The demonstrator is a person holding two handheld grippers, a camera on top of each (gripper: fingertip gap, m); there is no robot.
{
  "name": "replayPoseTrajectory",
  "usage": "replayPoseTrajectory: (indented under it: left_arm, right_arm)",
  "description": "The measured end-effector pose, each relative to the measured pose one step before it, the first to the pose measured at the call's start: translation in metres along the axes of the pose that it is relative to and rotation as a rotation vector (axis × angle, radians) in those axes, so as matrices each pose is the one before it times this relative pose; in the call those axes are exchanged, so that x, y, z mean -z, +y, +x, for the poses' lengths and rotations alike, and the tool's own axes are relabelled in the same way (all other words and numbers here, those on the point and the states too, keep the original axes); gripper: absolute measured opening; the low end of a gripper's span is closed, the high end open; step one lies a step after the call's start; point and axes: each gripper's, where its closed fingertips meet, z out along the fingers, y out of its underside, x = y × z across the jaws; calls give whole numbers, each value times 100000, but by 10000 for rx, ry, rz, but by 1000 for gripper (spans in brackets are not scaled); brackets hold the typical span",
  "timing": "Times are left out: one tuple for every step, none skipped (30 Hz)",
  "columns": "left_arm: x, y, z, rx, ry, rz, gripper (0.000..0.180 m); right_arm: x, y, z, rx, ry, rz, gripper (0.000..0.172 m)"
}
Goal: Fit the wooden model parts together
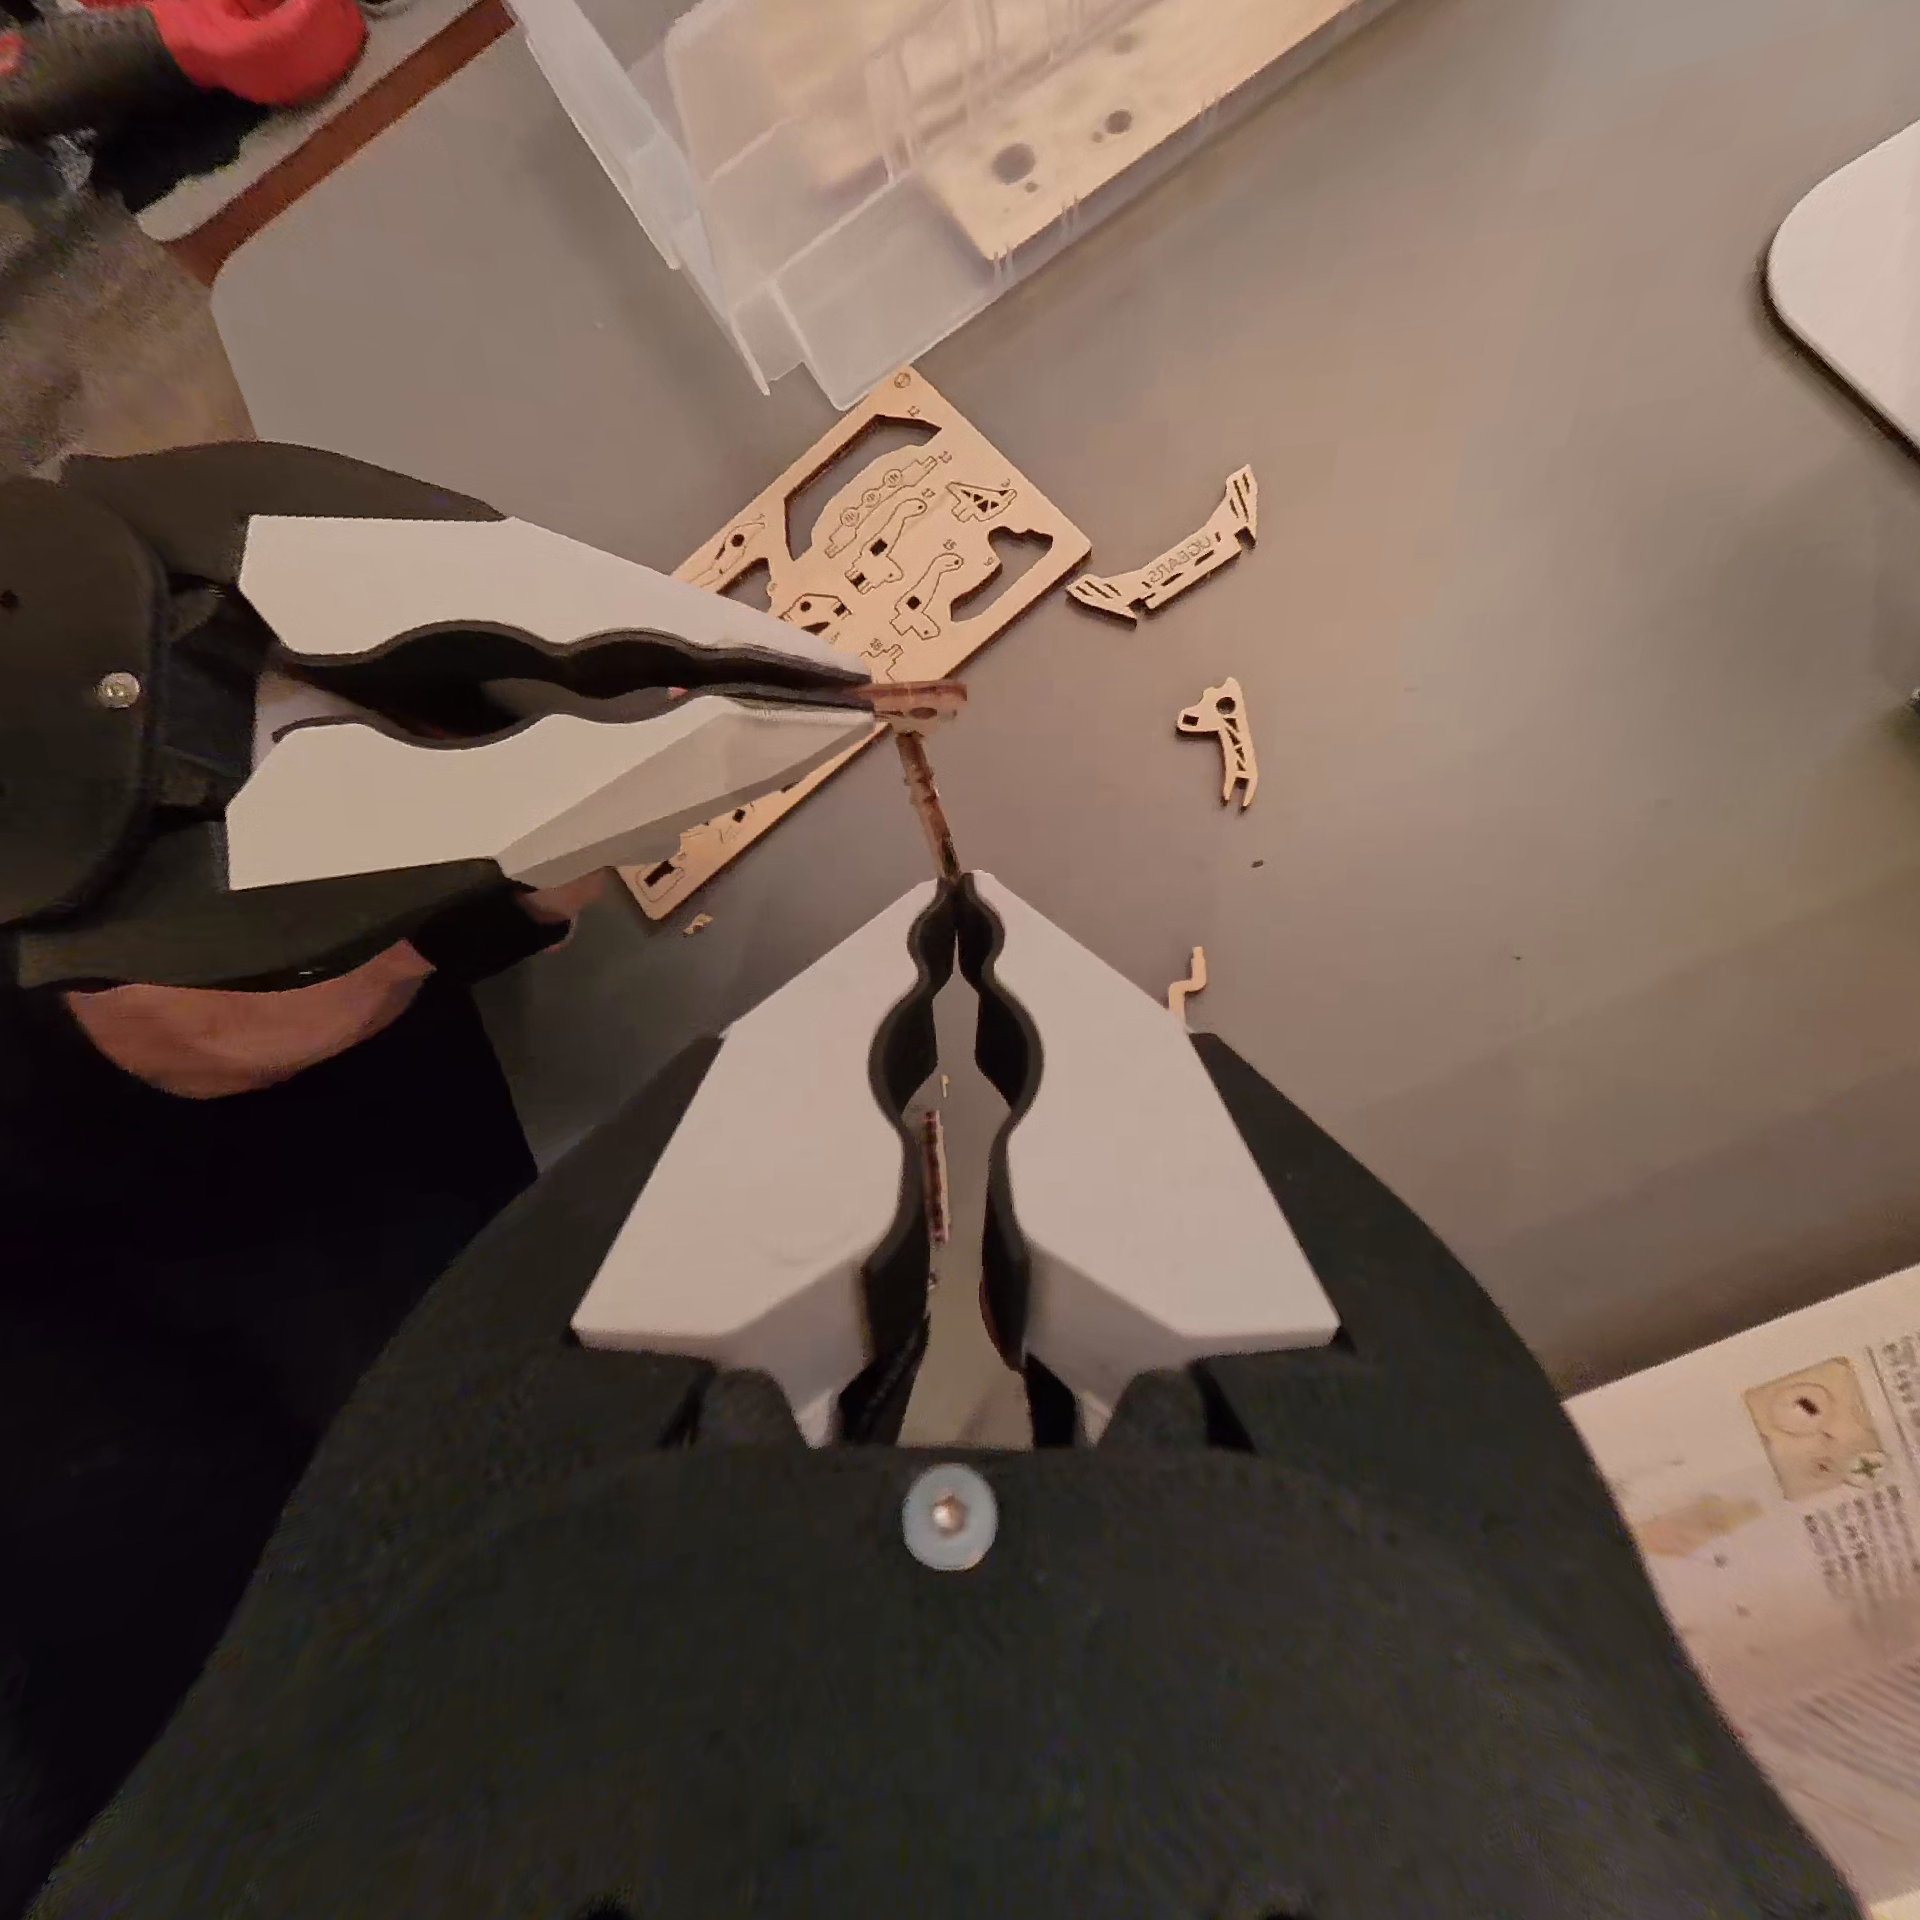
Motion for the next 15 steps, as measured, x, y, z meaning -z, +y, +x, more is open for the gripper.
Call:
replayPoseTrajectory:
  left_arm:
    - [-73, 138, 120, 3, 46, -69, 2]
    - [-75, 117, 61, 33, 30, -67, 2]
    - [-43, 142, -55, 43, -1, -88, 2]
    - [39, 50, -111, 38, -6, -30, 2]
    - [43, 63, -95, 74, 43, -22, 1]
    - [33, 92, 16, 142, 138, -50, 2]
    - [74, 106, -122, 128, 33, -55, 2]
    - [133, 61, -236, 71, -47, -15, 2]
    - [156, 107, -231, 58, -37, -49, 2]
    - [180, 110, -170, 78, -1, -46, 2]
    - [161, 126, -127, 87, 11, -38, 2]
    - [129, 113, -79, 77, 28, -44, 2]
    - [124, 52, -84, 10, -13, -17, 2]
    - [101, 56, -93, -18, -21, -15, 2]
    - [88, 56, -20, 12, 25, -19, 2]
  right_arm:
    - [-49, 202, 138, 83, 134, 6, 0]
    - [-97, 320, 70, 75, 78, -59, 0]
    - [-137, 382, -33, 77, 13, -78, 0]
    - [-135, 358, -57, 91, -9, -59, 0]
    - [-78, 177, -155, -1, -91, 29, 0]
    - [-74, 152, -166, -95, -143, 15, 0]
    - [-59, 139, -29, -40, -50, 5, 0]
    - [-71, 210, 31, 114, 2, -47, 0]
    - [-66, 232, -72, 286, -45, -47, 0]
    - [-85, 209, -124, 433, -73, -56, 0]
    - [-134, 210, 5, 500, -4, -70, 0]
    - [-152, 334, 596, 391, 317, -196, 0]
    - [-157, 239, 623, 454, 301, -178, 4]
    - [-95, -33, 135, 535, -30, -8, 8]
    - [-62, -206, -115, 442, -230, 64, 10]
